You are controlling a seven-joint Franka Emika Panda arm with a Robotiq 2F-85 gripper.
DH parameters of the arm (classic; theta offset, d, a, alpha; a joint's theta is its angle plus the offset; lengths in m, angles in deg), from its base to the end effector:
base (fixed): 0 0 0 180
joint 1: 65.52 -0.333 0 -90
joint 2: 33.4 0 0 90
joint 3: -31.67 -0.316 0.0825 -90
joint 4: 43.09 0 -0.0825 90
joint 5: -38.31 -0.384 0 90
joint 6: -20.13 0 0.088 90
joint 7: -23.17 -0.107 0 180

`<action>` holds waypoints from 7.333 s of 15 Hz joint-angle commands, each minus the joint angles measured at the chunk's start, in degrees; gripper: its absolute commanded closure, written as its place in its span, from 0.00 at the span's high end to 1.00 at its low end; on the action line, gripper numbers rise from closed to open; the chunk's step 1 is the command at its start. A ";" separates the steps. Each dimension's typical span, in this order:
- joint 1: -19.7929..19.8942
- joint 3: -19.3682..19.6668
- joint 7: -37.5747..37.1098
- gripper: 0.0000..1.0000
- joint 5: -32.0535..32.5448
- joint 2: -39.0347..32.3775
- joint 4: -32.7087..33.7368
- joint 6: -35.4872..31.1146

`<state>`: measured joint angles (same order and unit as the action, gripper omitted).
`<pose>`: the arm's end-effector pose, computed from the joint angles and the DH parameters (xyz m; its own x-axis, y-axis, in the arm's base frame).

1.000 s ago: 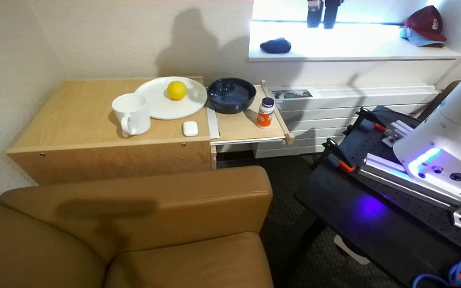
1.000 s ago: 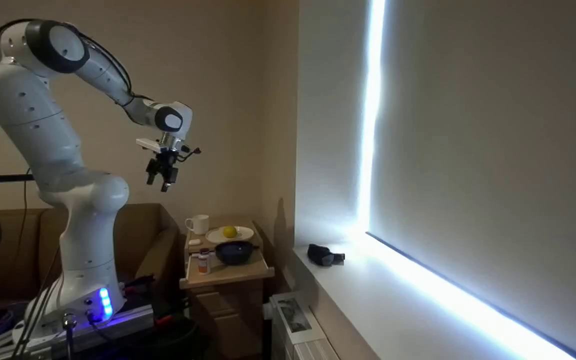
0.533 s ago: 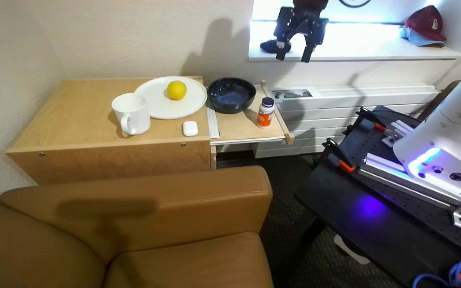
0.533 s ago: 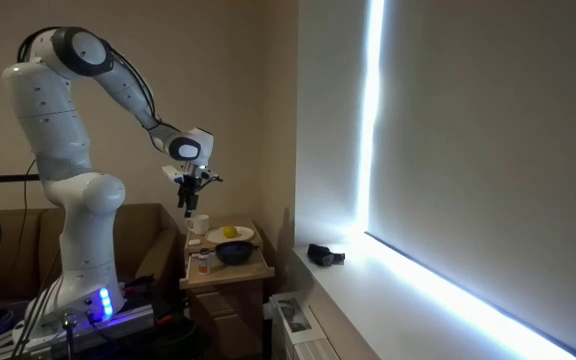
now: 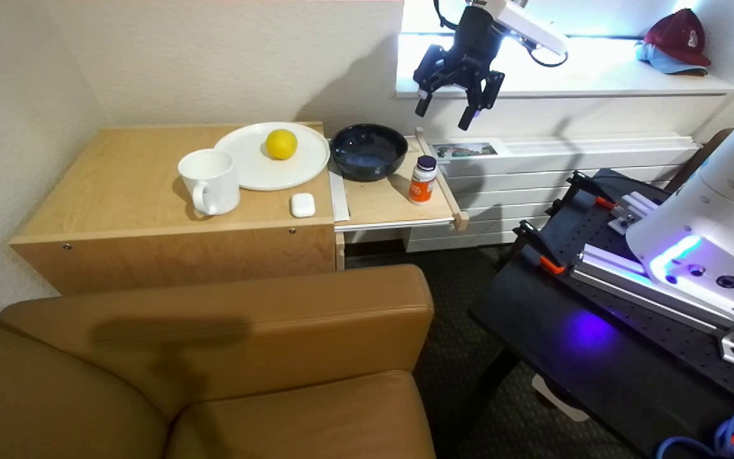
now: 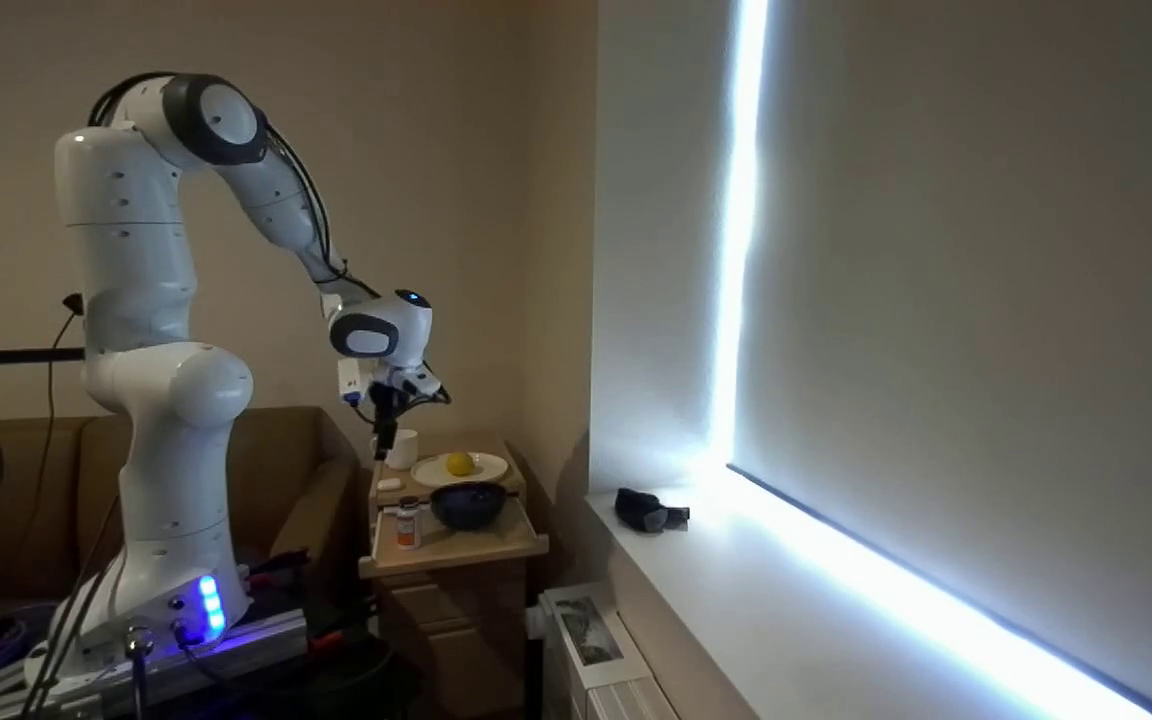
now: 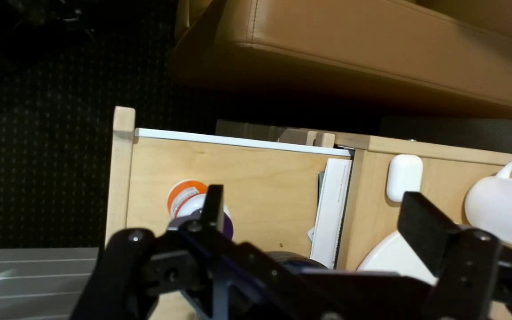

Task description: Pick up the white bottle and put it on the white plate

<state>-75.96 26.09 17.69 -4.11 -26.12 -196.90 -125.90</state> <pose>0.3935 0.1026 0.2723 0.9051 -0.3955 -0.1561 -0.4251 -0.8350 -0.3492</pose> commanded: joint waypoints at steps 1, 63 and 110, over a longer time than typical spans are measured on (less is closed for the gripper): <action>1.33 -0.90 -2.73 1.00 3.89 -1.92 0.18 -0.25; -2.14 -13.77 -9.12 0.54 8.81 -5.20 6.16 -18.08; -13.29 1.14 -50.47 0.54 44.60 -41.78 54.13 1.48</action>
<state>-88.75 26.68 -33.19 41.08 -67.97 -142.83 -124.58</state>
